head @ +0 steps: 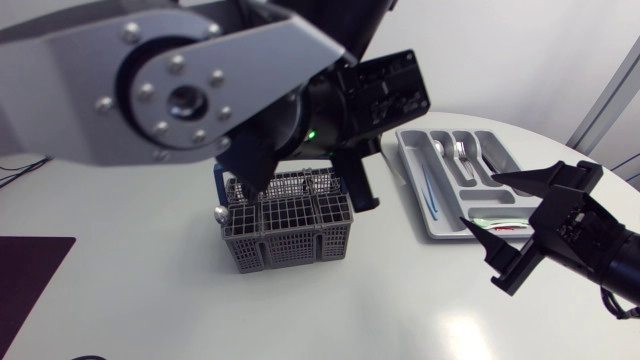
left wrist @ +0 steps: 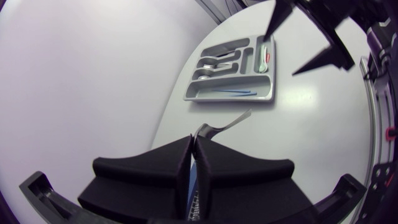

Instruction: Unload the cutlery basket into the drawer organizer.

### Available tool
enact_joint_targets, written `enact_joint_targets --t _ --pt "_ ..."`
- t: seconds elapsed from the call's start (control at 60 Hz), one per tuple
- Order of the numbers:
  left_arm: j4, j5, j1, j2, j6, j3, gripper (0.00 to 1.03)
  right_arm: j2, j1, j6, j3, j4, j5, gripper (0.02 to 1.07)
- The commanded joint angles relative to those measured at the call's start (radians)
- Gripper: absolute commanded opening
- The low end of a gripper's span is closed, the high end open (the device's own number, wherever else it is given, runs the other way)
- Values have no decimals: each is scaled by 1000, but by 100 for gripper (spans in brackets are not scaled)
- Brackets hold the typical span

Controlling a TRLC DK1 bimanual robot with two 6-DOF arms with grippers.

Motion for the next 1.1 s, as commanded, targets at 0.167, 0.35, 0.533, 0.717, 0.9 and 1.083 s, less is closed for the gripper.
enact_joint_targets --t 0.167,0.35,0.533,0.717,0.9,1.083 --pt "-144 48 -6 192 -343 216 5 78 149 228 7 81 120 87" --pt "-234 74 -16 286 -461 338 5 133 267 275 4 184 263 73" --pt "-283 96 -30 342 -534 419 6 164 319 283 10 224 319 61" --pt "-349 139 -33 385 -595 509 6 181 325 280 5 262 333 47" --pt "-386 169 -36 401 -623 537 6 193 324 271 -16 311 342 33" --pt "-392 194 -36 401 -644 539 6 193 324 269 -39 344 342 27"
